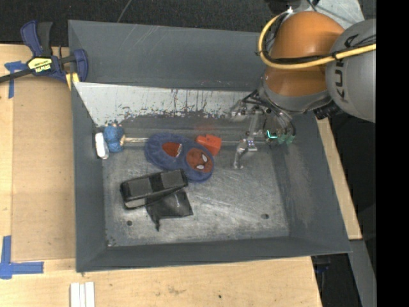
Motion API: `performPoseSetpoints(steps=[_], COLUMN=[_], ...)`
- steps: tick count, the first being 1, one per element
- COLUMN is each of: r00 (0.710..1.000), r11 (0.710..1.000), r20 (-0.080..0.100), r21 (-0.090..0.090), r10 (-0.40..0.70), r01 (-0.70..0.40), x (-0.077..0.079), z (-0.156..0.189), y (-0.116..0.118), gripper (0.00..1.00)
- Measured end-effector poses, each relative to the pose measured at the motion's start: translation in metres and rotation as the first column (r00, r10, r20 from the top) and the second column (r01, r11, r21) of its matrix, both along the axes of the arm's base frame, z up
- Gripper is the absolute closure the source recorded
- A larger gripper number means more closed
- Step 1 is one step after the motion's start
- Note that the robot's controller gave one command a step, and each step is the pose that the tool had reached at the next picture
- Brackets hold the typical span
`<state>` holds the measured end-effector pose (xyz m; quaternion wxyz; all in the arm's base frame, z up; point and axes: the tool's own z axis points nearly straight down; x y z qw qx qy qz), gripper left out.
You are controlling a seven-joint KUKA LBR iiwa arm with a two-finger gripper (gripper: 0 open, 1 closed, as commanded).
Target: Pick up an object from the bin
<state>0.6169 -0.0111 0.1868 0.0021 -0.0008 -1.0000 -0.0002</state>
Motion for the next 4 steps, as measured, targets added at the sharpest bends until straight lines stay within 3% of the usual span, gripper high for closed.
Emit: performPoseSetpoints(steps=[1, 2, 3, 4], r00=[0.975, 0.983, 0.992, 0.884], r11=[0.976, 0.983, 0.992, 0.884], r20=[0.034, 0.011, 0.009, 0.022], r21=[-0.012, -0.003, -0.005, 0.005], r10=[0.219, 0.183, -0.129, -0.467], r01=[-0.219, -0.183, 0.129, 0.467], x=[-0.018, 0.007, -0.006, -0.003], z=[-0.108, -0.084, -0.082, -0.108], y=[0.081, 0.101, 0.126, 0.142], gripper=[0.0, 0.0, 0.0, 0.0])
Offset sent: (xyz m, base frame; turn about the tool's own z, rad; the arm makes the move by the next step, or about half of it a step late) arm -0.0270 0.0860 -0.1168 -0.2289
